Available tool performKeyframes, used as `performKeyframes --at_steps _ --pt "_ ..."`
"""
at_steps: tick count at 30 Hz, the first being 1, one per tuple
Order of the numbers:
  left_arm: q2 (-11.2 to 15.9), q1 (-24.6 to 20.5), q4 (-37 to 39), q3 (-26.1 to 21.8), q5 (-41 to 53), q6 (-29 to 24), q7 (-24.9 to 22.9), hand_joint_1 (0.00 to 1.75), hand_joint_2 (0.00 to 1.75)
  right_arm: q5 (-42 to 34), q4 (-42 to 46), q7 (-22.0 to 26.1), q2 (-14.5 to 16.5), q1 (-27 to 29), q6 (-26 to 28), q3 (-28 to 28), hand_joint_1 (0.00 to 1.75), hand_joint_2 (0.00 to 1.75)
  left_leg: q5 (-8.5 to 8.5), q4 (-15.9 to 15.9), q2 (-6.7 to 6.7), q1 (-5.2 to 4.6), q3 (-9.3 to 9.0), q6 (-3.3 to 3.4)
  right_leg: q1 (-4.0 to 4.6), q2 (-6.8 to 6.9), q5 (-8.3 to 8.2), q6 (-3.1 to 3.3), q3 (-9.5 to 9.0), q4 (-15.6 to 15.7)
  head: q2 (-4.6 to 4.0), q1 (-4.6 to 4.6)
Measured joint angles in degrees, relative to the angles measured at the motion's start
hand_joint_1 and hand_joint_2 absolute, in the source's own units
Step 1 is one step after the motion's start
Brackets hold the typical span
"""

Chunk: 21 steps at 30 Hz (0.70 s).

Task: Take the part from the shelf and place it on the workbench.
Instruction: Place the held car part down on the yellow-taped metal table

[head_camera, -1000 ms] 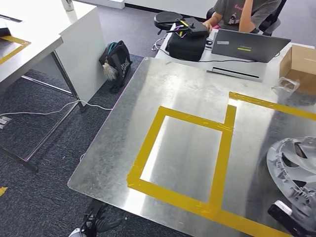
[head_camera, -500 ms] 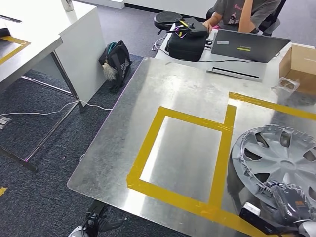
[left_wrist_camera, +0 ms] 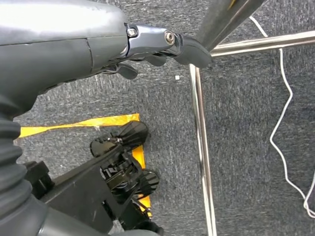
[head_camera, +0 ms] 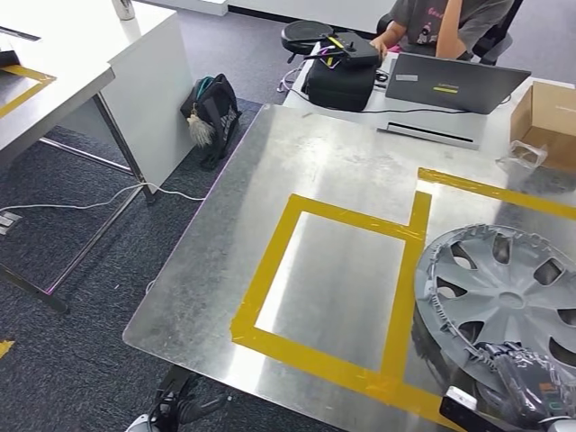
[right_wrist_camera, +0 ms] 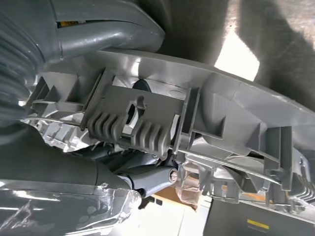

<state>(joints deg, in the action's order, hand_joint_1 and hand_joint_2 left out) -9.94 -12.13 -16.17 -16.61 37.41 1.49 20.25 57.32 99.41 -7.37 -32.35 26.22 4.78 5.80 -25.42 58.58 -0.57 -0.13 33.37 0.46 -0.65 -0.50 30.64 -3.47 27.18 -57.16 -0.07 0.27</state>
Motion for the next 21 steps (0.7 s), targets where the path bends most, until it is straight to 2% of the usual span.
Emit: performKeyframes --at_steps 15,21 --pt "0.2 0.1 0.0 -0.3 -0.5 -0.1 0.4 0.00 0.00 -1.3 0.2 0.1 0.2 0.3 1.0 -0.2 0.00 1.75 -0.01 0.0 0.00 0.00 0.00 0.01 0.00 0.01 0.03 0.01 0.00 0.0 0.00 0.01" --pt "0.3 0.4 0.0 -0.6 -1.5 -0.9 0.8 0.00 0.00 -5.5 1.2 4.3 3.4 1.4 3.0 -2.2 0.00 1.75 -0.01 -0.1 -0.02 -0.02 0.01 0.01 -0.01 0.03 0.04 0.01 0.01 0.0 0.00 0.00"
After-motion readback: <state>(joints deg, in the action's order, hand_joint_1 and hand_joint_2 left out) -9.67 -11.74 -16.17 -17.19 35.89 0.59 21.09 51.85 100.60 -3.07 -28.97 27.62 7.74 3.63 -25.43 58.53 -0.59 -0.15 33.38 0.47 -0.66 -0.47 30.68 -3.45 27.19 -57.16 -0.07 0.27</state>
